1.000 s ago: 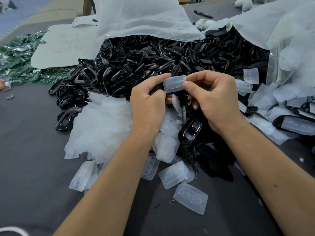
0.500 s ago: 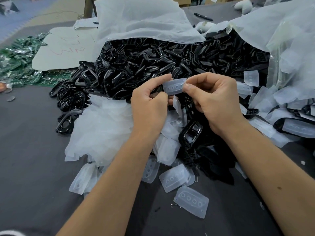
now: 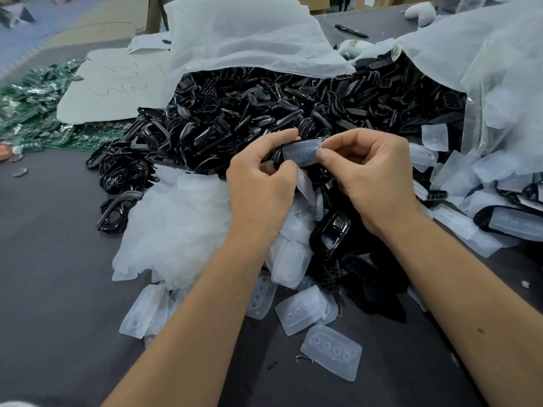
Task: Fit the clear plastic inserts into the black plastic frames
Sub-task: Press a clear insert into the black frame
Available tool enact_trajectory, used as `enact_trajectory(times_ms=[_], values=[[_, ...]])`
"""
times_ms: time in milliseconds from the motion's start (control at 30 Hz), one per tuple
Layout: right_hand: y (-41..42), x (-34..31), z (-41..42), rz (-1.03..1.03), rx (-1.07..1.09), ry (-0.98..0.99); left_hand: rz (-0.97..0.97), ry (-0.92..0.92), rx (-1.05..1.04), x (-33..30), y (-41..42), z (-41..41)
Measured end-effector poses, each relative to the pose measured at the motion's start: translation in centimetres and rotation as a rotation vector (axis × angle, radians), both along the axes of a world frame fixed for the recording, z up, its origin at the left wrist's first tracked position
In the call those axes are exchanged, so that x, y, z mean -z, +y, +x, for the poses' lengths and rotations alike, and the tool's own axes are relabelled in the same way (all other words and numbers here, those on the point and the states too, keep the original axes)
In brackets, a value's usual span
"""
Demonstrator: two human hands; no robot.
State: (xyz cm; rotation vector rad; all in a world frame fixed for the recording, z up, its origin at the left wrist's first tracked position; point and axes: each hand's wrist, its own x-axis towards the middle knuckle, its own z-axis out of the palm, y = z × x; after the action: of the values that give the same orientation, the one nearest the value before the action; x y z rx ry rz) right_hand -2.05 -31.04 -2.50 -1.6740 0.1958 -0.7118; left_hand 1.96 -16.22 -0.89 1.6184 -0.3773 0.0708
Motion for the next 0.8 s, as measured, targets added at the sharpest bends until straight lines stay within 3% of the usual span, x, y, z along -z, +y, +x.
enact_trajectory(times_ms=[800], values=[[0.24, -0.12, 0.17, -0.027, 0.036, 0.069, -0.056, -0.038, -0.008, 0.55, 0.09, 0.88]])
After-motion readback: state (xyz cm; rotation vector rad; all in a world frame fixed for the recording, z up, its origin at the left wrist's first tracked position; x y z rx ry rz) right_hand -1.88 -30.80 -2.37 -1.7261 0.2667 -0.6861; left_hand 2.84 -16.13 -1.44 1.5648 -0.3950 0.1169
